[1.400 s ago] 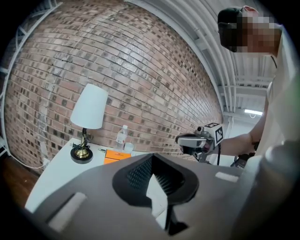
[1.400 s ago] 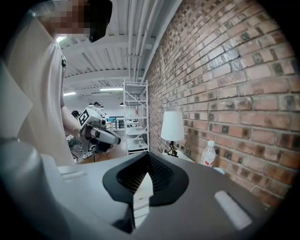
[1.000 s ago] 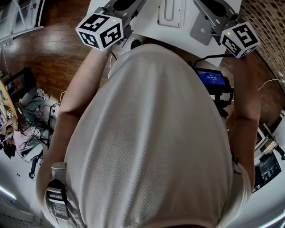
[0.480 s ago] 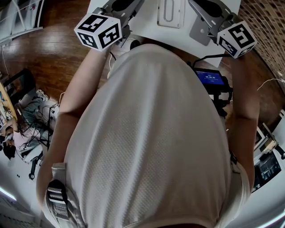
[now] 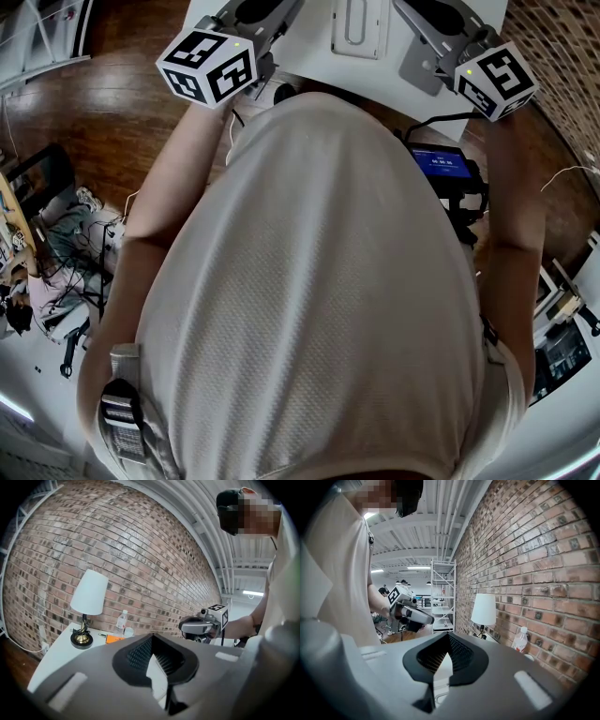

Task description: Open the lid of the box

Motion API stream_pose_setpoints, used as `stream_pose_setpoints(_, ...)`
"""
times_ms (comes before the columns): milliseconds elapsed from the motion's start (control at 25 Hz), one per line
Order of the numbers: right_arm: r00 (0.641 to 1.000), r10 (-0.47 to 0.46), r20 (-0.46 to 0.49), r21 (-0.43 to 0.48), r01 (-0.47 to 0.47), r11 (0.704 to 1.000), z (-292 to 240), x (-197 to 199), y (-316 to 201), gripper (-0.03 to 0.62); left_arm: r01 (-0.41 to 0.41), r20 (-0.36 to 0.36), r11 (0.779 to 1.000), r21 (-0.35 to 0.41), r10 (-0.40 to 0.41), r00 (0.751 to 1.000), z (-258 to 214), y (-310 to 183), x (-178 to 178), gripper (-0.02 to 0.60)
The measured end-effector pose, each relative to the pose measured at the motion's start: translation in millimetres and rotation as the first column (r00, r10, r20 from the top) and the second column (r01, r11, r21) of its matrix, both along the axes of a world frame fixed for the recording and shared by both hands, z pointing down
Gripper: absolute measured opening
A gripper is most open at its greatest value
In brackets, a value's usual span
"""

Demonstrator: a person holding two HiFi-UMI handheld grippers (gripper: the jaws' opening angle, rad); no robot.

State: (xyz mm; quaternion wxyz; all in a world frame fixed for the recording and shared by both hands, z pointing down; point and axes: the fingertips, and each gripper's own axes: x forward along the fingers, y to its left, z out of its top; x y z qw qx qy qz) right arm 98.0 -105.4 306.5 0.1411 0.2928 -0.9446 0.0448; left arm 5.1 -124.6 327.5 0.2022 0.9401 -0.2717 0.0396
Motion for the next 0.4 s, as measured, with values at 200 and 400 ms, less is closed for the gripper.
stream_pose_setpoints(200,1.000,-0.005,-0.004,0.003,0.005,1.000,-0.3,-0.2,0.6,0.000,0.001,0.001,1.000,-0.002,-0.001,1.000,0.6,0.6,-0.2,0.000)
stream_pose_setpoints(400,1.000,-0.002,-0.020,0.004,0.002,1.000,4.3,1.6,-0.7,0.000,-0.003,0.002,1.000,-0.002,0.003,1.000,1.2,0.2,1.1,0.000)
